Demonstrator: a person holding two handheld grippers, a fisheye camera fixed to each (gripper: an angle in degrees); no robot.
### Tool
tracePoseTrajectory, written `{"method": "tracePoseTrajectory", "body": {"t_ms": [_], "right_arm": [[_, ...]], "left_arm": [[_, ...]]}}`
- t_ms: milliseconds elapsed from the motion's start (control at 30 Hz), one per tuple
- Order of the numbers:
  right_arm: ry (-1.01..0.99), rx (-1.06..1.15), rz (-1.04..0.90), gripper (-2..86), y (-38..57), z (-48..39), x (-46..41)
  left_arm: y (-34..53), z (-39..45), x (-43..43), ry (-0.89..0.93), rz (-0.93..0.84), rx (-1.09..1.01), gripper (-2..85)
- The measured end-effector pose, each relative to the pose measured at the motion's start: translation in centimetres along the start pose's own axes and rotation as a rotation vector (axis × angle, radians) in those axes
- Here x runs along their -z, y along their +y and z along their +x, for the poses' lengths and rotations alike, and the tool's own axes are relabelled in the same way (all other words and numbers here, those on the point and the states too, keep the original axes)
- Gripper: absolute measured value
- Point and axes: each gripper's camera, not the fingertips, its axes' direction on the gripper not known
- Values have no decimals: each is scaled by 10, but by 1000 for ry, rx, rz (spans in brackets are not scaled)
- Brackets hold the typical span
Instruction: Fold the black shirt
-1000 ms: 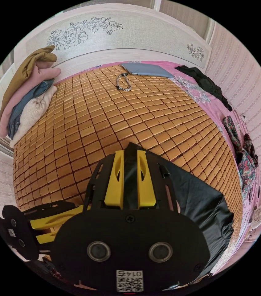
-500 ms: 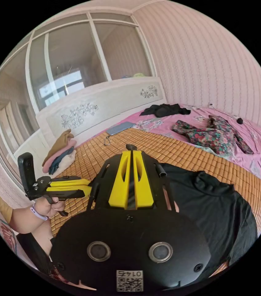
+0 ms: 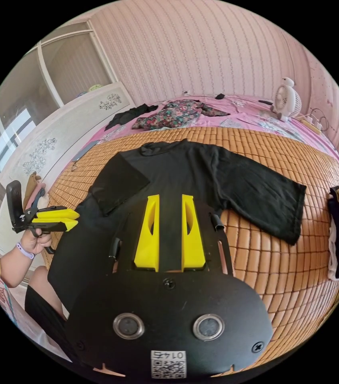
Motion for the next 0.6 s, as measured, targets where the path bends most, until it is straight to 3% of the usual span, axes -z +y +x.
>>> {"method": "tracePoseTrajectory", "body": {"t_ms": [133,233,600], "right_arm": [[179,-185,-5,79,14,63,37],[162,-322,-9,77,17,106,55],[169,-505,35,48,2,183,81]], "left_arm": [[-38,18,-34,24,-16,-60,49],[-74,30,-68,51,-45,-82,51],[-206,117,-196,-11,-119,-281,58]]}}
